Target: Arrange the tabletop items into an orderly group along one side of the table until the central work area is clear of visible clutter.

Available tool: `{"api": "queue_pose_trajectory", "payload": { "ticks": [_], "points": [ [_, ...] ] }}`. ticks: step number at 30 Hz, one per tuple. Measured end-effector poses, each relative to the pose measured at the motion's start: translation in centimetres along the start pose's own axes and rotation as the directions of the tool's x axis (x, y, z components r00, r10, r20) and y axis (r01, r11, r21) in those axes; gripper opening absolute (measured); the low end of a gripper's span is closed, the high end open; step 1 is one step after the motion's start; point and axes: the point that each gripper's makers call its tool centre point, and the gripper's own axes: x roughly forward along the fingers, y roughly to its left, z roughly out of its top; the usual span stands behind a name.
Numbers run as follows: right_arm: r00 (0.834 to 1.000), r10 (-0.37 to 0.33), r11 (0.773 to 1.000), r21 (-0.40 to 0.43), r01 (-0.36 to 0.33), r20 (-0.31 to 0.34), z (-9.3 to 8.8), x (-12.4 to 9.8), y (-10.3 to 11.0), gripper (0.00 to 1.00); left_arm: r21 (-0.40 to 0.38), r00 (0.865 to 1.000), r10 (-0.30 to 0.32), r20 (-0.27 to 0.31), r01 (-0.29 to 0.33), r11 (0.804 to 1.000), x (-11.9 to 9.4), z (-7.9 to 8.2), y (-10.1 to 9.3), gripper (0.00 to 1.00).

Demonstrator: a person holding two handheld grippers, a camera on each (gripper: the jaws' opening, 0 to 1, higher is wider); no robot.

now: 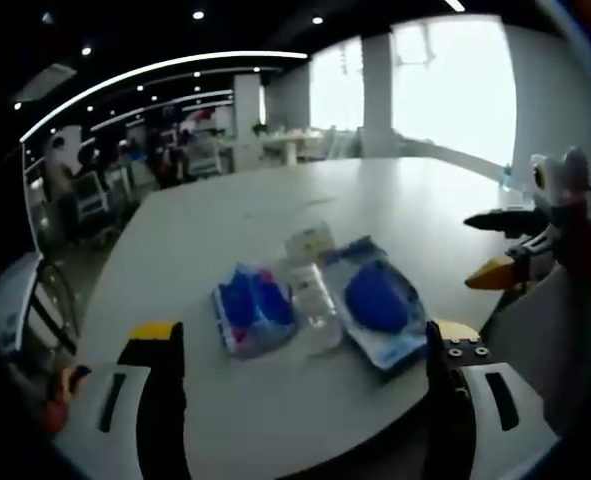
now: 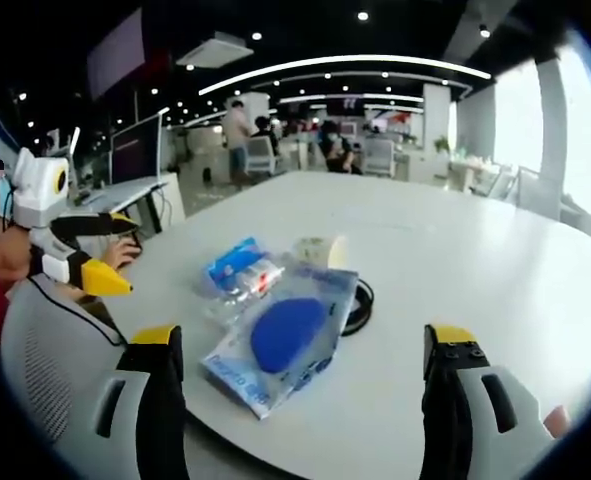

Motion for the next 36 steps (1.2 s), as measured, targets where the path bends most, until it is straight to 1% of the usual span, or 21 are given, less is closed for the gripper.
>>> {"api": "queue_pose_trajectory", "payload": {
  "ticks": [9,12,16,21,22,23,26,30,31,32,34,36],
  "points": [
    [1.000,0.016,1.000,0.003,-0.016,0.002,0.5,0.0,0.2,1.00,0.005,1.000,-0.008,-0.005,0.008,1.000,0.0,-0.1,-0.1,0.97],
    [1.000,0.012,1.000,-0.008,-0.012,-0.002,0.5,0.0,-0.2,1.00,0.007,1.000,-0.006,-0.006,0.006,1.000,0.0,-0.1,-0.1,0.97],
    [1.000,0.005,1.000,-0.013,-0.005,0.007,1.2,0.0,-0.8,1.00,0.009,1.000,-0.009,-0.009,0.009,1.000,0.0,-0.1,-0.1,0.96],
    [0.999,-0.001,1.000,-0.024,0.002,0.033,2.7,0.5,-1.7,0.99,0.013,1.000,-0.009,-0.008,0.009,1.000,0.0,-0.1,-0.2,0.96],
    [0.999,0.005,0.999,-0.035,-0.004,0.035,3.1,0.6,-1.8,0.96,0.012,1.000,-0.011,-0.009,0.011,1.000,0.0,-0.1,-0.2,0.96],
    [0.999,0.007,0.999,-0.043,-0.005,0.040,3.4,0.7,-2.0,0.95,0.013,1.000,-0.011,-0.011,0.011,1.000,0.0,-0.2,-0.2,0.96],
    [0.998,0.011,0.998,-0.063,-0.007,0.056,4.7,1.2,-2.6,0.94,0.015,1.000,-0.015,-0.014,0.015,1.000,0.1,-0.2,-0.3,0.95],
    [0.998,0.032,0.997,-0.078,-0.027,0.059,5.7,2.1,-3.0,0.92,0.014,1.000,-0.019,-0.018,0.019,1.000,0.1,-0.3,-0.3,0.95],
    [0.997,0.041,0.996,-0.087,-0.036,0.059,6.3,2.5,-3.3,0.91,0.015,1.000,-0.019,-0.018,0.020,1.000,0.1,-0.3,-0.4,0.95],
    [0.997,0.040,0.995,-0.088,-0.035,0.061,6.5,2.6,-3.4,0.90,0.016,1.000,-0.021,-0.019,0.021,1.000,0.1,-0.3,-0.4,0.95],
    [0.996,0.036,0.995,-0.101,-0.028,0.076,7.6,3.2,-4.1,0.88,0.016,1.000,-0.022,-0.021,0.023,1.000,0.1,-0.3,-0.4,0.95],
    [0.995,0.044,0.995,-0.095,-0.035,0.091,8.8,3.8,-4.5,0.87,0.015,1.000,-0.023,-0.021,0.023,1.000,0.1,-0.3,-0.4,0.95]
  ]
}}
